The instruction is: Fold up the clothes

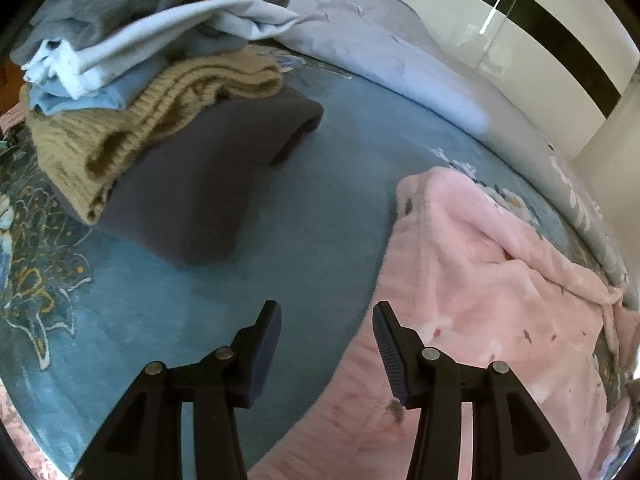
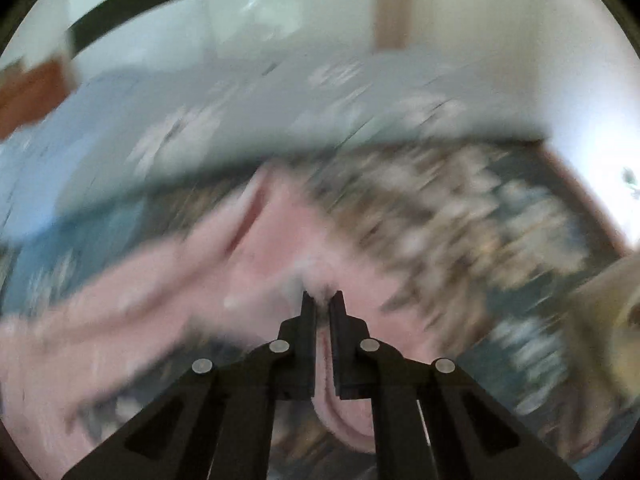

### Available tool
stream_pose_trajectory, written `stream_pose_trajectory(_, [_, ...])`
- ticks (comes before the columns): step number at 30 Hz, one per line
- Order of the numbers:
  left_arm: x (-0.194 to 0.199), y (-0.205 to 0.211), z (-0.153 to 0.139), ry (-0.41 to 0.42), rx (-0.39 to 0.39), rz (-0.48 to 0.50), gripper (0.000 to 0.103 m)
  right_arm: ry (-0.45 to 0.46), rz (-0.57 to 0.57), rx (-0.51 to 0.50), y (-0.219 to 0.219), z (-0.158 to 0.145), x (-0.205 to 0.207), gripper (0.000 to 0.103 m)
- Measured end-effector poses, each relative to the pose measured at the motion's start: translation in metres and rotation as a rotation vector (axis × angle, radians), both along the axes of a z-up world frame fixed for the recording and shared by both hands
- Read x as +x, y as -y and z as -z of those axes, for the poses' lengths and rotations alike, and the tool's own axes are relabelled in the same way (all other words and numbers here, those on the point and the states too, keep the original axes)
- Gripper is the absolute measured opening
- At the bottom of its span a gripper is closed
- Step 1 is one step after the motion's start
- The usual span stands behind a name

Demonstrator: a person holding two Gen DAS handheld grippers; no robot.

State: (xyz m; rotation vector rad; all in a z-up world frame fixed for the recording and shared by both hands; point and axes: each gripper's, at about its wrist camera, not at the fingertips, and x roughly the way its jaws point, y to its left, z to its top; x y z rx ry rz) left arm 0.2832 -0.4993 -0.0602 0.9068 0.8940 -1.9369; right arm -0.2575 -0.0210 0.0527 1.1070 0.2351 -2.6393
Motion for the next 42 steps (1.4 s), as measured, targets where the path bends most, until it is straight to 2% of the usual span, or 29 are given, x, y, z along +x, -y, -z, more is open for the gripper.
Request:
stream_pose_trajectory(3, [0.003, 0.002, -0.002, 0.011, -0.003, -0.010, 0.052, -0.107, 0.162, 0.005, -0.016, -0.041, -0.039, 0.006])
stream_pose_trajectory(6, [0.006, 0.003, -0.005, 0.022, -0.013, -0.012, 0.052, -0.131, 0.299, -0.030, -0.037, -0.066, -0.071, 0.006])
stream_pose_trajectory(9, [0.005, 0.006, -0.005, 0.043, -0.018, -0.008, 0.052, -0.146, 0.390, 0.003, -0.047, -0.070, -0.089, 0.005])
stream_pose_trajectory(12, [0.004, 0.009, -0.006, 0.061, -0.019, -0.004, 0.052, -0.106, 0.419, -0.029, -0.057, -0.052, -0.099, 0.005])
stream_pose_trajectory(15, [-0.008, 0.012, -0.012, 0.056, -0.027, 0.043, 0.052, -0.063, 0.402, -0.064, -0.058, -0.028, -0.100, 0.005])
stream_pose_trajectory(18, [-0.027, 0.019, -0.020, 0.050, -0.055, 0.108, 0.055, -0.061, 0.360, -0.097, -0.050, -0.015, -0.087, 0.005])
stream_pose_trajectory(22, [-0.059, 0.043, -0.019, -0.017, -0.019, 0.179, 0.058, -0.036, 0.208, -0.194, -0.026, -0.005, -0.045, 0.006])
stream_pose_trajectory(24, [-0.078, 0.059, -0.016, -0.034, -0.004, 0.182, 0.058, -0.016, 0.127, -0.226, -0.015, 0.001, -0.025, 0.007])
stream_pose_trajectory(27, [-0.100, 0.076, -0.008, -0.060, 0.029, 0.201, 0.058, 0.019, 0.007, -0.221, -0.002, 0.011, 0.010, 0.012])
stream_pose_trajectory(30, [-0.124, 0.084, 0.003, -0.024, 0.041, 0.247, 0.058, 0.047, -0.057, -0.205, 0.003, 0.020, 0.040, 0.015])
stream_pose_trajectory(32, [-0.137, 0.085, 0.011, -0.031, 0.076, 0.307, 0.058, 0.061, -0.072, -0.185, 0.002, 0.024, 0.052, 0.018])
stream_pose_trajectory(34, [-0.148, 0.081, 0.014, -0.023, 0.070, 0.329, 0.053, 0.076, -0.076, -0.174, -0.001, 0.027, 0.062, 0.020])
stream_pose_trajectory(35, [-0.152, 0.076, 0.015, -0.014, 0.050, 0.345, 0.046, 0.085, -0.072, -0.175, -0.003, 0.028, 0.066, 0.021])
stream_pose_trajectory(36, [-0.156, 0.072, 0.015, -0.005, 0.031, 0.361, 0.035, 0.093, -0.068, -0.175, -0.006, 0.029, 0.070, 0.022])
stream_pose_trajectory(39, [-0.164, 0.062, 0.009, 0.003, -0.021, 0.369, 0.029, 0.125, -0.056, -0.187, -0.012, 0.036, 0.074, 0.022])
stream_pose_trajectory(42, [-0.153, 0.071, -0.007, -0.055, -0.070, 0.261, 0.028, 0.142, -0.060, -0.180, -0.013, 0.043, 0.078, 0.022])
